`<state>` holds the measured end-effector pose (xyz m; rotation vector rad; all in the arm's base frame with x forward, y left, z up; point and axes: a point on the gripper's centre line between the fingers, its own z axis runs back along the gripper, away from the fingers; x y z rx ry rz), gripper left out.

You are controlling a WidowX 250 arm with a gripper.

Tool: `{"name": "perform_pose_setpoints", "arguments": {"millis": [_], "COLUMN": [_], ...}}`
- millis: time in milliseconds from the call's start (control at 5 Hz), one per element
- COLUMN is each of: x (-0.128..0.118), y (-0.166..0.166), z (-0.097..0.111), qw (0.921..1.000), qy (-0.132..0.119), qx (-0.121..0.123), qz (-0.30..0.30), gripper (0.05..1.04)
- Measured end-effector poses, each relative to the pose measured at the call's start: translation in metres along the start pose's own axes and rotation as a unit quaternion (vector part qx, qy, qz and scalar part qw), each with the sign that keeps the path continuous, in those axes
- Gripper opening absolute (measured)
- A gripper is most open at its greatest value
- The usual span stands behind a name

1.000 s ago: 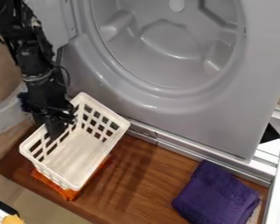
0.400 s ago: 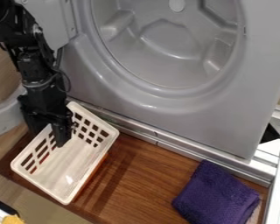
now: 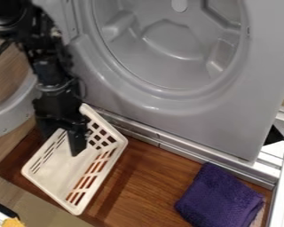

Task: Move the basket to the left side of the machine on top of orange cloth

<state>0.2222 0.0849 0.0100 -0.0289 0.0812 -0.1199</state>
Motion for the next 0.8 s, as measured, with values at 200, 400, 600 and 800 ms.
{"name": "perform_pose_setpoints", "arguments": {"millis": [200,400,600,800], "x": [0.012,0.022,0.027,0.032], "y": [-0.015,-0.033,-0.046,-0.060], "z": [0.027,0.060,0.080,0.094], "qw": [0.9980,0.9930,0.9872,0.9815], "qy": [-0.007,-0.034,-0.045,-0.058], "qx": [0.045,0.085,0.114,0.129], "qz": [-0.043,-0.074,-0.102,-0.129], "gripper": [1.001,1.001,1.001,1.001]}}
